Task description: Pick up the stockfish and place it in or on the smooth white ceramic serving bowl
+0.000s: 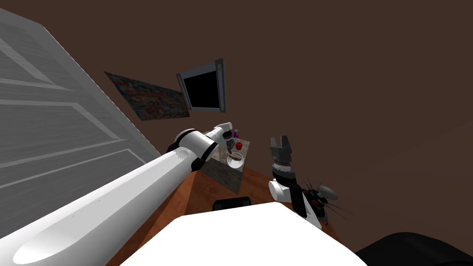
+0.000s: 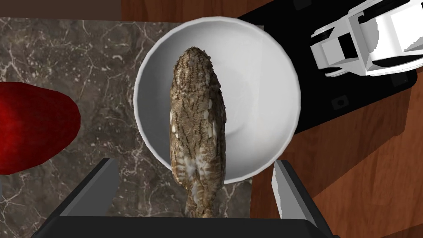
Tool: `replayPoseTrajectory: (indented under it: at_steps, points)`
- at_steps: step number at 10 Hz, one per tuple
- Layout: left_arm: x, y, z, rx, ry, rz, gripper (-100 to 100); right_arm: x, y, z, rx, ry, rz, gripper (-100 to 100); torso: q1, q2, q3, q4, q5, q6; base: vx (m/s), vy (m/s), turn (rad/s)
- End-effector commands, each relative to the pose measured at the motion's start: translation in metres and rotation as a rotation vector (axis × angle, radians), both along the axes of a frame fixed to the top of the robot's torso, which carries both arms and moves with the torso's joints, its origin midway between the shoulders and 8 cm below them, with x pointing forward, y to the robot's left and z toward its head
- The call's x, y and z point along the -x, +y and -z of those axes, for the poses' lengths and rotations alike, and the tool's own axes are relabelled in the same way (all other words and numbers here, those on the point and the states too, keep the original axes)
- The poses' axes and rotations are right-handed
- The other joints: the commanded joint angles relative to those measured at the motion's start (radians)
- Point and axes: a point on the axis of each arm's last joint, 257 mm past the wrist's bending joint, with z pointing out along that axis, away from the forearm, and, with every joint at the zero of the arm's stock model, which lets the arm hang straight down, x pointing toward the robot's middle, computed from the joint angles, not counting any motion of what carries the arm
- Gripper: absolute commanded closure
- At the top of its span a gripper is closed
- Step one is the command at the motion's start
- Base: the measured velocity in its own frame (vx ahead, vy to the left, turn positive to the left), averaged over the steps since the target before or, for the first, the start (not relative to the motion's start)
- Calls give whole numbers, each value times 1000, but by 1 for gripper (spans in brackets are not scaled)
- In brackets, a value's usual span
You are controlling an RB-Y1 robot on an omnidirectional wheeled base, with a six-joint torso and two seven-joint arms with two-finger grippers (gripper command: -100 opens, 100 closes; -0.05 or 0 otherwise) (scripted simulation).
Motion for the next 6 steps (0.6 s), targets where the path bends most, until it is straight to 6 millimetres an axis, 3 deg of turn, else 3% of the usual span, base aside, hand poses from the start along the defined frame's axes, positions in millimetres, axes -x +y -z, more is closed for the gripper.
replayPoseTrajectory:
  at_steps: [1, 3, 4, 6]
  points:
    - [7, 10, 11, -16, 50, -31, -100, 0, 0, 0, 0, 0, 0, 0, 0, 0, 0, 0, 0, 0, 1, 5, 4]
    - [12, 15, 20, -22, 77, -46, -100, 0, 0, 0, 0, 0, 0, 0, 0, 0, 0, 0, 0, 0, 0, 0, 0]
    - [0, 0, 1, 0, 3, -1, -100, 0, 0, 0, 0, 0, 0, 0, 0, 0, 0, 0, 0, 0, 0, 0, 0]
    - [7, 6, -16, -3, 35, -7, -100, 0, 0, 0, 0, 0, 0, 0, 0, 0, 0, 0, 0, 0, 13, -3, 73]
